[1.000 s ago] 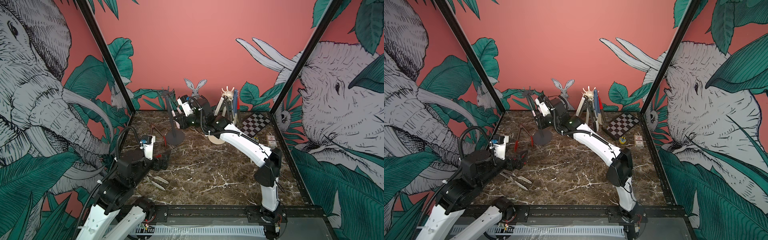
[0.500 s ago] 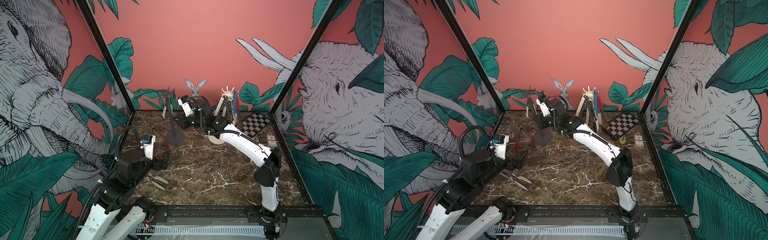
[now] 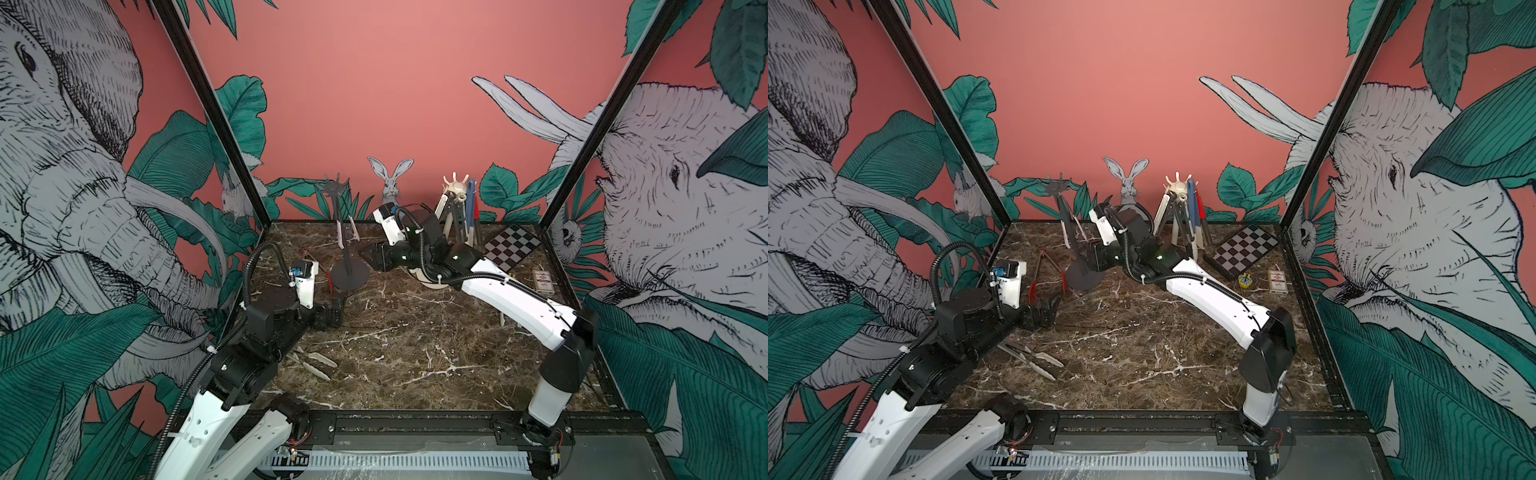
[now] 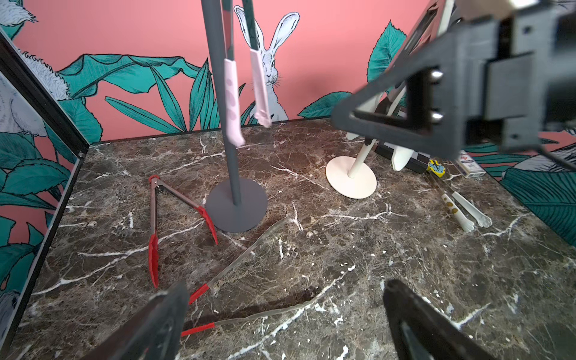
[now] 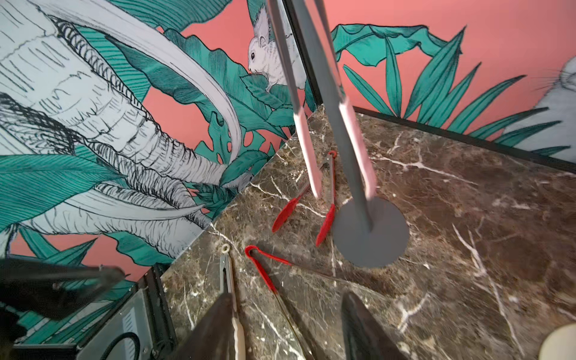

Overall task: Hang food tongs on kitchen utensil racks
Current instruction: Hang the food tongs on the rack, then pick up the food tongs from the center of the board.

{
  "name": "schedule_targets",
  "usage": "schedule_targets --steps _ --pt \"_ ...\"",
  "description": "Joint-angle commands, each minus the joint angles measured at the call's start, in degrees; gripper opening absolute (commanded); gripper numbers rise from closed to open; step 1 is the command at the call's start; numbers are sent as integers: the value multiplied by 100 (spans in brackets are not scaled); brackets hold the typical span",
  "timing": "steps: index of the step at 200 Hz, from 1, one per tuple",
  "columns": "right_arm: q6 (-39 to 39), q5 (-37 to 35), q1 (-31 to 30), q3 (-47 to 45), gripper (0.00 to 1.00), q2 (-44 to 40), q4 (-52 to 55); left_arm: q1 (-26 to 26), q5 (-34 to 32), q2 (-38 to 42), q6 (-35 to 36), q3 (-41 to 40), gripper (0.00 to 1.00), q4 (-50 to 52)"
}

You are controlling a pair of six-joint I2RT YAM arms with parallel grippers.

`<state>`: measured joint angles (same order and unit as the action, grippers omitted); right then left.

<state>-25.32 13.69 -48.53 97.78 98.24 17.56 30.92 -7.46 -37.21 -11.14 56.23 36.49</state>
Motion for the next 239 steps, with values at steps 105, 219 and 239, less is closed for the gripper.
schedule_targets --steps 105,219,239 --pt "-1246 -819 969 -3611 84 -3565 1469 -38 288 -161 287 179 100 -650" --pt "-1006 -923 3013 -4302 77 -3265 3081 -40 279 -50 329 205 99 -477" --pt "-800 -1107 3294 -4309 76 -3007 3203 -33 282 -20 339 228 99 -433"
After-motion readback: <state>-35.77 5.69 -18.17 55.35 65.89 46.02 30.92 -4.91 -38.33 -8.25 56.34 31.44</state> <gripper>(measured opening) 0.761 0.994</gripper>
